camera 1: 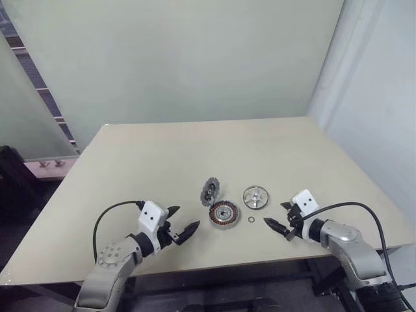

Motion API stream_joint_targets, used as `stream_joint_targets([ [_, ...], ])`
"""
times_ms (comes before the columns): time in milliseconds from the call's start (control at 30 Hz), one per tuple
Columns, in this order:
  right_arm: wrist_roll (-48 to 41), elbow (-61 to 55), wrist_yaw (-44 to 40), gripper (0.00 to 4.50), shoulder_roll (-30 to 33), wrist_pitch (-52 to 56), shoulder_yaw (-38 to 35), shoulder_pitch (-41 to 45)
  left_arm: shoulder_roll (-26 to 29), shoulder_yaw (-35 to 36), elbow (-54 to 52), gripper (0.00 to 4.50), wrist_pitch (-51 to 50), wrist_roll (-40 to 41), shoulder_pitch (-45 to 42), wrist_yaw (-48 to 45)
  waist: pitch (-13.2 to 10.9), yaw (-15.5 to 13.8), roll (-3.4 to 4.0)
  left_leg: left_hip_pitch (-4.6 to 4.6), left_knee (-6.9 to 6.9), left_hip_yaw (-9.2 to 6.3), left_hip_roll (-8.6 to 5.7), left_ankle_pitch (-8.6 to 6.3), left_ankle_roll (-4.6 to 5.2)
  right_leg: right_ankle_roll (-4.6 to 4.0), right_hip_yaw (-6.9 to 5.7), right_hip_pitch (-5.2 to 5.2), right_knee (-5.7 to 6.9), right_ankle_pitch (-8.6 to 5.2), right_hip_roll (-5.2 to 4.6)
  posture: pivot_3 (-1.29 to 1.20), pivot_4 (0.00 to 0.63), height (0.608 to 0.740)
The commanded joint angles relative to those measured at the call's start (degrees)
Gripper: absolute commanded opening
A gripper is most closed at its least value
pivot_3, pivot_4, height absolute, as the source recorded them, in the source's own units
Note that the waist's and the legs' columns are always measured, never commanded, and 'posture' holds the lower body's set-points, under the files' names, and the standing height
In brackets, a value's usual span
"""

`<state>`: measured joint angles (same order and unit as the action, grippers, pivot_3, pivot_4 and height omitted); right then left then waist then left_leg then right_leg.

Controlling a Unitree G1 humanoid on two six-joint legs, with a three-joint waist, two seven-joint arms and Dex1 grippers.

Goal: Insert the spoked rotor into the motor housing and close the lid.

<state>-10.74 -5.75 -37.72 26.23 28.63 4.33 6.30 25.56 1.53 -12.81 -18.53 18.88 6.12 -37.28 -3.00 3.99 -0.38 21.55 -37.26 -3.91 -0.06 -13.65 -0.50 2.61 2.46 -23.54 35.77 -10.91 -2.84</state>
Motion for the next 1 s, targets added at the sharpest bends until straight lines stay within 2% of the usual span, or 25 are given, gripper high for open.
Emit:
stream_joint_targets([
  [33, -0.42, -2.34, -0.46, 4.5, 0.81, -0.26, -0.33, 1.07, -0.11, 0.69, -2.63, 4.49, 0.24, 0.63, -0.59, 0.44, 0.0, 0.0, 0.0, 0.0, 0.0, 0.0, 0.0, 0.0, 0.0, 0.0, 0.0, 0.0, 0.0, 0.0, 0.0, 0.0, 0.0, 0.74],
  [233, -1.43, -2.42, 0.21, 4.5, -0.39, 0.28, -0.75, 1.27, -0.38, 0.41, -2.69, 4.49, 0.45, 0.44, -0.45, 0.58, 0.0, 0.0, 0.0, 0.01, 0.0, 0.0, 0.0, 0.0, 0.0, 0.0, 0.0, 0.0, 0.0, 0.0, 0.0, 0.0, 0.0, 0.74],
  [400, -4.0, -3.4, 3.62, 4.5, -3.25, 4.32, -3.81, 2.96, -0.43, -0.07, -3.27, 4.49, 0.04, 0.4, -0.58, 0.61, -0.01, 0.02, 0.01, 0.01, 0.0, 0.01, 0.01, 0.0, 0.0, 0.0, 0.0, -0.01, 0.0, 0.0, 0.0, 0.0, 0.0, 0.74],
  [667, -4.62, -6.98, 5.05, 4.5, -3.99, 10.5, -0.66, 2.57, -0.3, -1.43, -1.23, 4.49, 0.03, 0.04, -1.35, -0.66, 0.0, 0.0, 0.0, 0.02, 0.06, -0.01, 0.01, 0.0, 0.0, 0.0, -0.03, -0.04, -0.01, 0.0, 0.0, 0.0, 0.0, 0.74],
  [867, 0.45, -2.41, 8.29, 4.5, -6.02, 2.8, 2.3, 4.1, -0.36, -3.43, -0.29, 4.49, 0.01, -0.68, -1.16, -1.6, -0.01, 0.02, 0.0, 0.03, 0.04, 0.02, 0.01, 0.0, 0.0, 0.0, -0.01, -0.05, -0.03, 0.0, -0.01, 0.0, 0.0, 0.74],
  [1000, 0.63, 1.16, 6.6, 4.5, -6.78, 4.12, 5.04, 5.31, -0.91, -4.45, -0.24, 4.49, -0.06, -0.65, -1.62, -1.48, -0.01, 0.03, 0.01, 0.02, 0.04, 0.02, 0.02, 0.0, 0.0, 0.0, -0.02, -0.05, -0.03, 0.0, -0.01, 0.0, 0.0, 0.74],
])
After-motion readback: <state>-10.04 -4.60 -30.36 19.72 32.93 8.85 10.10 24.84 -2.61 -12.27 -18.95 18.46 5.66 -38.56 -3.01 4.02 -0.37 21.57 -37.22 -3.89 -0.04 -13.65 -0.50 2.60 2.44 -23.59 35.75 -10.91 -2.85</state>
